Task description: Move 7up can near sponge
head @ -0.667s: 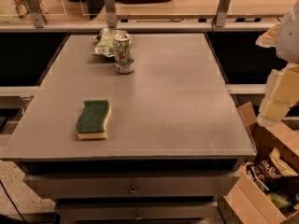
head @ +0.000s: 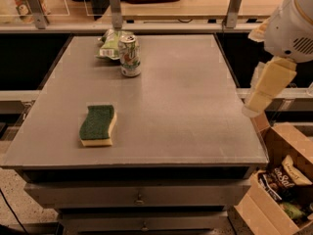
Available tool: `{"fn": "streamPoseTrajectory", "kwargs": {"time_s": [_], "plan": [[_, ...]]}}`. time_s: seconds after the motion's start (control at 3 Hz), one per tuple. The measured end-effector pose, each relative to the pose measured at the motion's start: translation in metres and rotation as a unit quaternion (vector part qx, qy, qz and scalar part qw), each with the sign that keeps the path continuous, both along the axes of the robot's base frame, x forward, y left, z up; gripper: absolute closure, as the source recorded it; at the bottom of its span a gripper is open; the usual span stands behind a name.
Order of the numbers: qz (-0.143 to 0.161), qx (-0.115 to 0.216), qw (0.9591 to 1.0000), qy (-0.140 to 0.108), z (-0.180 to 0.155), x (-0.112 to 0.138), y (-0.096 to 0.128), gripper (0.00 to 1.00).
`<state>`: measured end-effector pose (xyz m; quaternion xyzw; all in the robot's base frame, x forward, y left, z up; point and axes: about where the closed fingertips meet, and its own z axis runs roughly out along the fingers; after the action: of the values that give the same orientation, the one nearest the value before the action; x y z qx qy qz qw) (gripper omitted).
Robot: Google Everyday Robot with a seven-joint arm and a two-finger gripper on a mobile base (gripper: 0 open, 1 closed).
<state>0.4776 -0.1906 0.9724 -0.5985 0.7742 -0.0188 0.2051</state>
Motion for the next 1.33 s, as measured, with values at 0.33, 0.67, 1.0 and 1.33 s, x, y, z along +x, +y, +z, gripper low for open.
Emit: {"fn": "streamPoseTrajectory", "kwargs": {"time_s": [0.33,0.67,1.0,1.33], "plan": [[0.023,0.051,0.9983,-0.016,-0.011,0.046,0.035,0.00],[0.044,0.109,0.9927,-0.027,-0.027,0.091,0.067,0.00],[0.071,0.176,0.9812,-0.038,-0.040,0.133,0.104,0.00],[0.102,0.237,0.9652,-0.043,-0.049,0.166,0.143,0.00]]}}
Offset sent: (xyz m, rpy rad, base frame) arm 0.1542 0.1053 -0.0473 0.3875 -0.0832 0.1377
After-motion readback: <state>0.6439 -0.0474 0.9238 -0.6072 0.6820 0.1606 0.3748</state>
